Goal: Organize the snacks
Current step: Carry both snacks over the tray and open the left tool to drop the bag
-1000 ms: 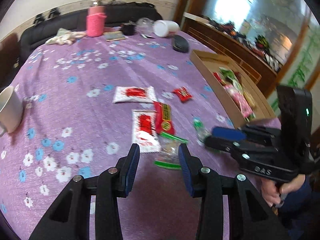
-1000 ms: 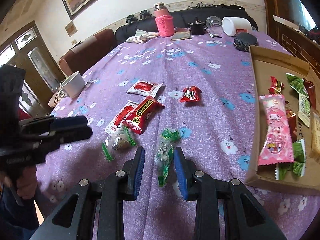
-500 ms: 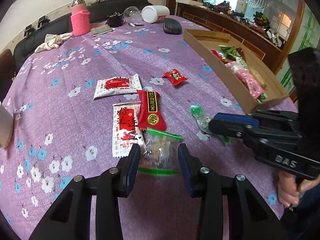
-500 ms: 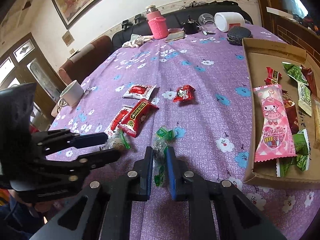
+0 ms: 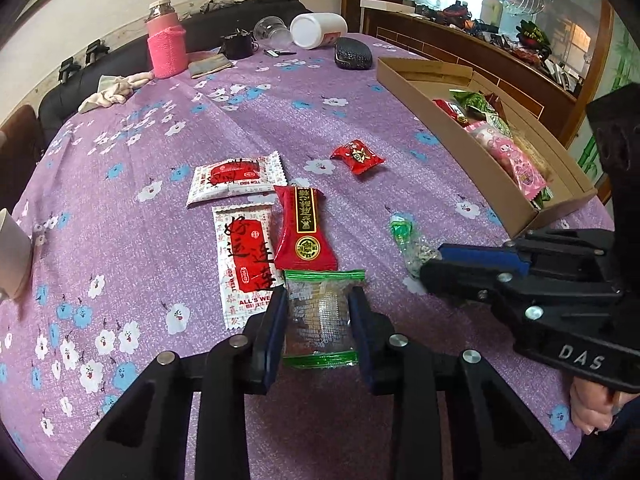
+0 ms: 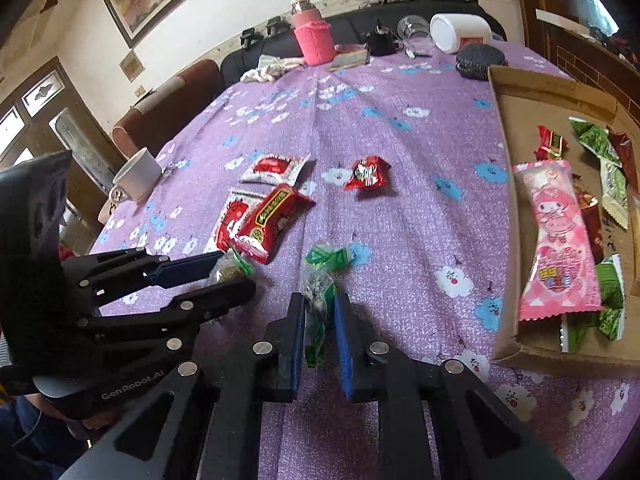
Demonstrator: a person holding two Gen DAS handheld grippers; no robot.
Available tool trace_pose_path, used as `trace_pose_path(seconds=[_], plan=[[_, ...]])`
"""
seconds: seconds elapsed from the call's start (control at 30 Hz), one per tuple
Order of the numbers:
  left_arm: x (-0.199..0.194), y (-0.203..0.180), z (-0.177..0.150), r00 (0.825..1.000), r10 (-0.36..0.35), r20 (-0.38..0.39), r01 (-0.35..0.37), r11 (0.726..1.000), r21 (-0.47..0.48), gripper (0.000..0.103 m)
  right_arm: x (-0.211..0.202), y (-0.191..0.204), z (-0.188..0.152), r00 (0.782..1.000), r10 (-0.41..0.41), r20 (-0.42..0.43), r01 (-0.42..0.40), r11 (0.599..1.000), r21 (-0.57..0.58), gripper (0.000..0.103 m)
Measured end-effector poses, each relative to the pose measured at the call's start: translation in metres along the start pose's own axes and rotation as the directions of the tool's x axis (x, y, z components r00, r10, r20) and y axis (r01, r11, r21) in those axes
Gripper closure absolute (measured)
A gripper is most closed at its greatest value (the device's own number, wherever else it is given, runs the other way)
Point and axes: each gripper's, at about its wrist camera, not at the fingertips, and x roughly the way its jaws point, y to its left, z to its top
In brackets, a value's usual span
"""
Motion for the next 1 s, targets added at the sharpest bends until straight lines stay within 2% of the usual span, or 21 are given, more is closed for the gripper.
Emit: trace_pose_path(seconds=[0.13,0.43,1.0], plan=[[-0.001,0.001,0.000,1.000,0.000,0.002,0.000,1.000,-0.008,0.073,0.000,0.000,0.000,1.000,0.018,0.003,-0.018,1.000,-0.002,0.088],[-0.009,0.002,0.006,1.000,-0.012,0.028,0.013,1.000,-0.025,0.073,-0.013,-0.009,-0.001,0.997,0.038,0.070,-0.040,0.999,0.029,0.089],[-0.021,-0.013,0.024,0.997,-0.028,0.068,0.028,1.000,-0.002,0.073,-0.032,-0.013,-0.005,0.987,0.027,0.160,-0.034,0.999,0.041,0.089]])
